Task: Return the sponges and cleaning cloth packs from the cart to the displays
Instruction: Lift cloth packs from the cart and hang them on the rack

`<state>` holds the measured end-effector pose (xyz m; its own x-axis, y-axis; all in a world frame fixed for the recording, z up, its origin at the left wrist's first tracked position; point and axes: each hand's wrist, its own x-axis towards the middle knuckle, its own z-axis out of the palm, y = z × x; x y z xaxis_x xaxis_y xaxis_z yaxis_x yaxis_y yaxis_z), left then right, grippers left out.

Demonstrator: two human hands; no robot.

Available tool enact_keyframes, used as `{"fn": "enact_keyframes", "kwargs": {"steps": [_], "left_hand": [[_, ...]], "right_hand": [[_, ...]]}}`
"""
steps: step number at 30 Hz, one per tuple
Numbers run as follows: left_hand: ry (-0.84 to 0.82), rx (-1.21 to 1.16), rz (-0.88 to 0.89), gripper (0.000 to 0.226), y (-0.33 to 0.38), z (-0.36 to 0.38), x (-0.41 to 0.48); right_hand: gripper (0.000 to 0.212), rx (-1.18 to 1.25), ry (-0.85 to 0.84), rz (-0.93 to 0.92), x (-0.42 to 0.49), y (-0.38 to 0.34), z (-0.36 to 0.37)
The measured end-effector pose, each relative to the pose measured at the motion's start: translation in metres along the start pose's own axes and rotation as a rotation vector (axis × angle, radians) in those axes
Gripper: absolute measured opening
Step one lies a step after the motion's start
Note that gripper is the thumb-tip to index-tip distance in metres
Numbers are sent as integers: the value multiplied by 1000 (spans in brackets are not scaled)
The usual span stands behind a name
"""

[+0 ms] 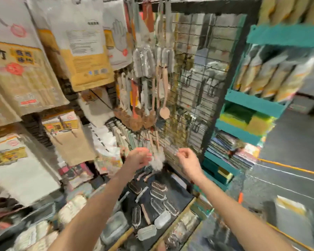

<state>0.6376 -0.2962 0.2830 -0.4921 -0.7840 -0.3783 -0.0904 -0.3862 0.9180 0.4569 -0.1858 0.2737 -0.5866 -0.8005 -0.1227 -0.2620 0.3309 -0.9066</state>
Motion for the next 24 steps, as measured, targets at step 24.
{"fn": "enact_keyframes", "kwargs": {"steps": [24], "left_hand": [[-496, 475, -246, 9, -167, 560, 60]], "right_hand": [[17, 6, 350, 710, -54, 357, -456]]}}
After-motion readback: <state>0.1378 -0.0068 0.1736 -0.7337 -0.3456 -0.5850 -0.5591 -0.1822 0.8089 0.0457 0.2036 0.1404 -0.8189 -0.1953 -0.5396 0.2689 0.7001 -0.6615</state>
